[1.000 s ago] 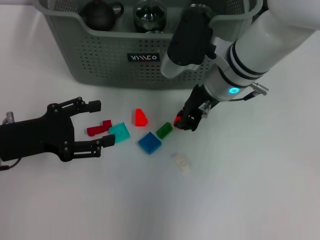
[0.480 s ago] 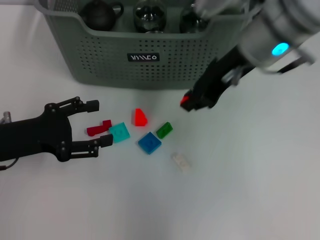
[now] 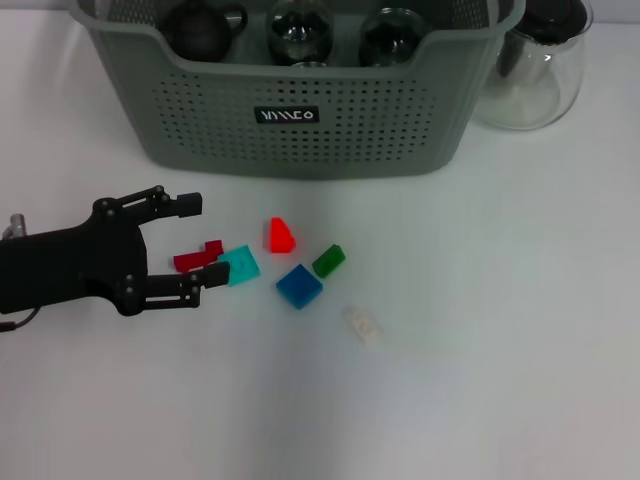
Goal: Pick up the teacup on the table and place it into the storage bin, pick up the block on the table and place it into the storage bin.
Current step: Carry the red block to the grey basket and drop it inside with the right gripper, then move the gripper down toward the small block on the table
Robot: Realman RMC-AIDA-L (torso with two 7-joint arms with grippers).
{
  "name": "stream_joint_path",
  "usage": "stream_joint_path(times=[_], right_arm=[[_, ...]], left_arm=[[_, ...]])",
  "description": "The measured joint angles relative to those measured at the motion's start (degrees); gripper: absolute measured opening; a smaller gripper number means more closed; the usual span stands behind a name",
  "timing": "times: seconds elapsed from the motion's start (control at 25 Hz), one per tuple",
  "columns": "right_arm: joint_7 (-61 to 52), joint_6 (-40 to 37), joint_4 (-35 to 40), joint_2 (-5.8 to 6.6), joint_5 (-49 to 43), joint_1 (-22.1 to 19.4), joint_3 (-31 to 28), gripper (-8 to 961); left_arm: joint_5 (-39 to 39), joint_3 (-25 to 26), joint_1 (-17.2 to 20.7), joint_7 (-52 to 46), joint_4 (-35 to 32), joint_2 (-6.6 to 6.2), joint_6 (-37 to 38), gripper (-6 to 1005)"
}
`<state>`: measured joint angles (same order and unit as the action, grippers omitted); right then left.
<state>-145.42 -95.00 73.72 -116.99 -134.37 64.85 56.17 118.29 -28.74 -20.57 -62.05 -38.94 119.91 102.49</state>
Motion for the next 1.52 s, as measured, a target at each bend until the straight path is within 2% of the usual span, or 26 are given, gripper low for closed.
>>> stream_joint_path(times=[0.16, 0.32, 0.52, 0.64, 0.72, 1.04, 1.16, 1.32, 1.4, 1.52], right_arm=[[0.90, 8.51, -10.83, 0.11, -8.85, 4.43, 2.27, 204], [2.69, 18.53, -24.41, -0.43, -14.90, 7.31, 5.20, 204], [4.65, 28.56, -33.77, -1.80, -16.68, 8.10, 8.60, 205], [5.99, 31.53, -36.23, -2.74, -16.73, 8.16, 9.96, 205], [6.43, 32.43, -36.56, -3.15, -16.57, 8.10, 10.99, 205], [5.77, 32.76, -36.24, -3.18, -16.42, 8.00, 11.69, 204], [5.76, 32.78, -36.13, -3.16, -16.63, 7.98, 11.91, 364], [5.81, 32.30, -34.44, -3.21, -16.43, 7.87, 11.93, 527], [6.20, 30.26, -30.63, -3.22, -15.31, 6.70, 11.61, 609], [7.90, 25.38, -20.71, -3.04, -9.85, 2.50, 11.27, 635]], left_arm=[[-0.02, 0.00, -0.06, 0.00, 0.07, -0.02, -0.01, 885], [-0.07, 0.00, -0.14, 0.00, 0.14, -0.01, -0.01, 885], [-0.08, 0.00, -0.28, -0.01, 0.15, -0.03, -0.13, 886], [-0.09, 0.00, -0.34, -0.06, 0.14, -0.06, -0.22, 886], [-0.09, 0.00, -0.38, -0.10, 0.13, -0.05, -0.32, 886], [0.20, 0.00, -0.46, -0.61, 0.09, -0.12, -0.52, 886], [0.22, 0.00, -0.45, -0.61, 0.09, -0.12, -0.55, 886], [0.30, 0.00, -0.42, -0.62, 0.09, -0.12, -0.53, 885], [0.33, 0.00, -0.35, -0.63, 0.09, -0.12, -0.47, 885], [0.34, 0.00, -0.17, -0.70, 0.03, -0.13, -0.13, 885]])
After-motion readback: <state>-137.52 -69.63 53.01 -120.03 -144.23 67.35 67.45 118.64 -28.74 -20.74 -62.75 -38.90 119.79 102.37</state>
